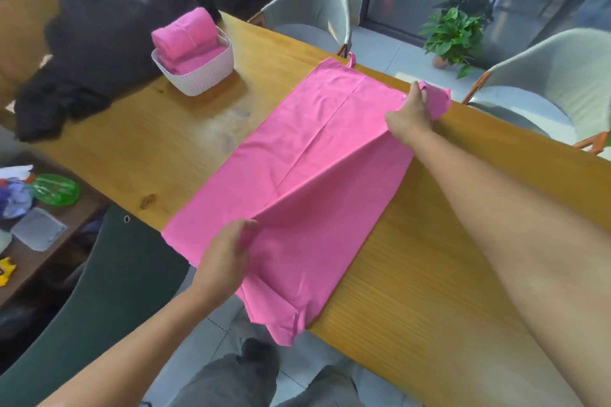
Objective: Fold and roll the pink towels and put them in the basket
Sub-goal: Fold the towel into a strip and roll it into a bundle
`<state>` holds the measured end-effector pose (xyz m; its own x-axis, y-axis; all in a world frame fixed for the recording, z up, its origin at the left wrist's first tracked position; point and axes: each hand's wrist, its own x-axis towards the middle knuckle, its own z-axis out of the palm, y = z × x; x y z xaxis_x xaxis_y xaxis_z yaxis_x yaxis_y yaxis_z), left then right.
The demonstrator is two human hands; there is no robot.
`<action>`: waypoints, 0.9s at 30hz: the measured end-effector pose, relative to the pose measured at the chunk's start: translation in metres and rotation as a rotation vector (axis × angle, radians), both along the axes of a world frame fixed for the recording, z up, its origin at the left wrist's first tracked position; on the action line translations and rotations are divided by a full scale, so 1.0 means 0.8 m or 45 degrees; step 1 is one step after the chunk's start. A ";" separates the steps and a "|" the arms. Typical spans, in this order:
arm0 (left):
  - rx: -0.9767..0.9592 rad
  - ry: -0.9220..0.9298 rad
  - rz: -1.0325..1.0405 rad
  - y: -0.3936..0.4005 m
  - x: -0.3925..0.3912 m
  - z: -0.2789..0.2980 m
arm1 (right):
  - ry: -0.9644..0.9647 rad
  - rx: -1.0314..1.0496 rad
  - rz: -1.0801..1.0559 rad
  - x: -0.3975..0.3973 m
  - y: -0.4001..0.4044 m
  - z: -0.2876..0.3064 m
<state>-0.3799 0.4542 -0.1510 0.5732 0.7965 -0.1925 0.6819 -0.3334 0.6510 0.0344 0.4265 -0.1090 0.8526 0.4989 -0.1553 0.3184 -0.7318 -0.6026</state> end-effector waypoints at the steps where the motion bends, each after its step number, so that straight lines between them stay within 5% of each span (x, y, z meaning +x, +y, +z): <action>1: -0.016 -0.022 -0.002 0.013 -0.008 0.000 | -0.015 -0.028 0.005 -0.005 0.012 0.003; 16: -0.141 -0.159 0.239 0.140 -0.085 -0.016 | -0.143 -0.073 0.171 -0.081 0.221 0.005; 27: -0.180 -0.022 0.481 0.193 -0.097 -0.055 | -0.068 -0.145 0.324 -0.118 0.326 -0.060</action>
